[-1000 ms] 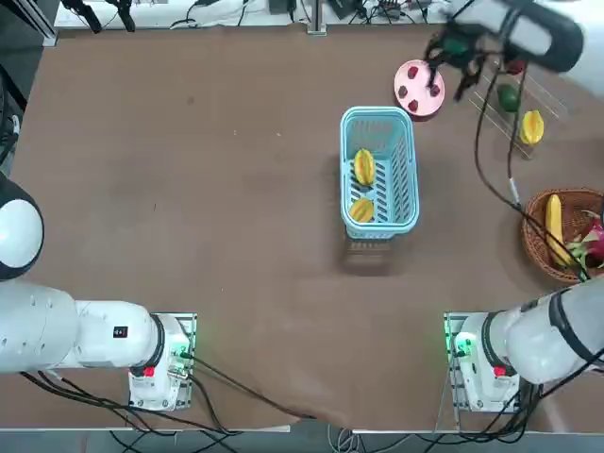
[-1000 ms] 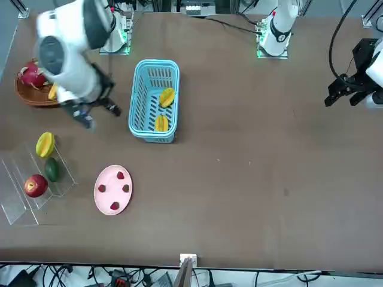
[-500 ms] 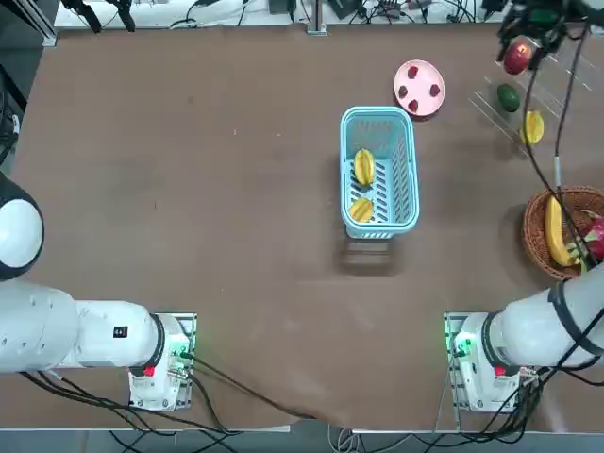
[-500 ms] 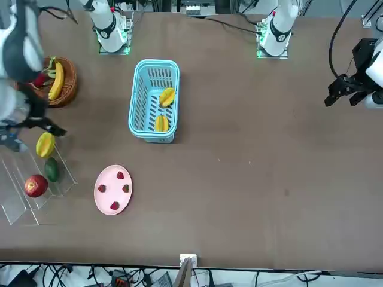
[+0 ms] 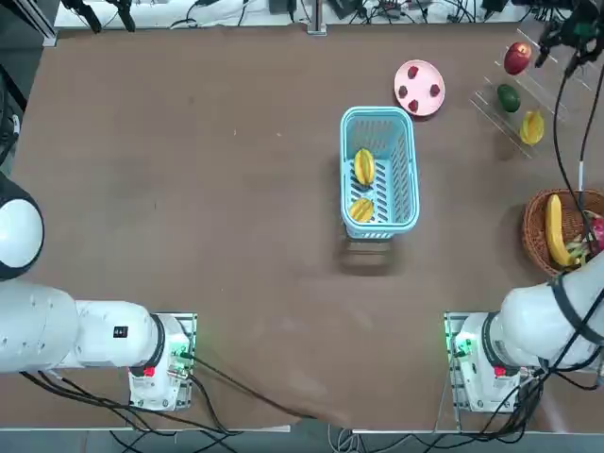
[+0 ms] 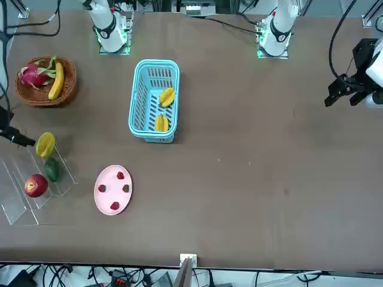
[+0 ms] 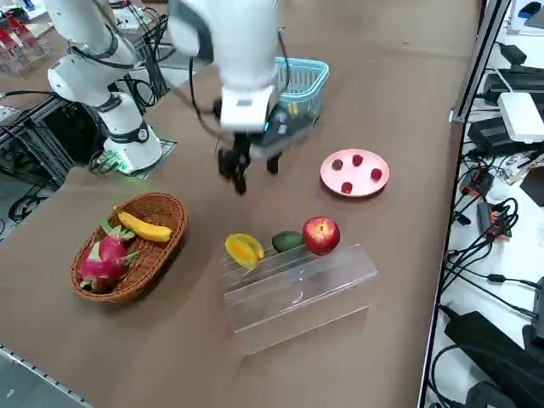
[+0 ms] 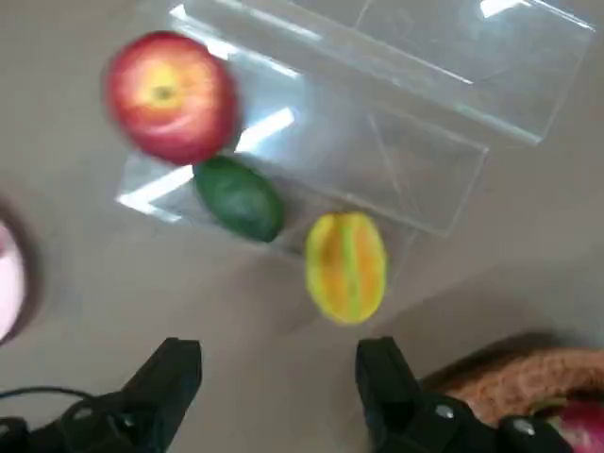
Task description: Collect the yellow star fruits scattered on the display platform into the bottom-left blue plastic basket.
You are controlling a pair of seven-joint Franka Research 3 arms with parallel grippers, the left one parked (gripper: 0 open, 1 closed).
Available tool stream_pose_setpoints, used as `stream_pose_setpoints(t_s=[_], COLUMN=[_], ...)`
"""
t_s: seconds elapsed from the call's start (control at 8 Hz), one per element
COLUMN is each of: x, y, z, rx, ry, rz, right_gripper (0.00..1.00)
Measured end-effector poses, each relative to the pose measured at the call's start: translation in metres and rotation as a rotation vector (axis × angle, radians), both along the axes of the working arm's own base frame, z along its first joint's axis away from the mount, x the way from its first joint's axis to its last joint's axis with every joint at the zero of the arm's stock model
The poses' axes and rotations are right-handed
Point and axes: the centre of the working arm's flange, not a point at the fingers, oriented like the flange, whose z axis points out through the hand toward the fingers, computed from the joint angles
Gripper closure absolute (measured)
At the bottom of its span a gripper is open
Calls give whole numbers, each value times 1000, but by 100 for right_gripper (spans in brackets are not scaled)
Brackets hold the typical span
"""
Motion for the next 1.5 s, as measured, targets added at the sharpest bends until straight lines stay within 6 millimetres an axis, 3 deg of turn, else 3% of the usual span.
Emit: stream_pose_setpoints(t_s=[0.12,0.5,0.88,1.5], x=[0,1,-8,-32], y=[-12,-2,-4,-26], z=[-27,-81,-96,-117], rx=[-3,-15,-13,1], ry=[-10,-68,-64,-18], rz=[-5,-3,-12,-45], right_gripper=[0,0,0,0])
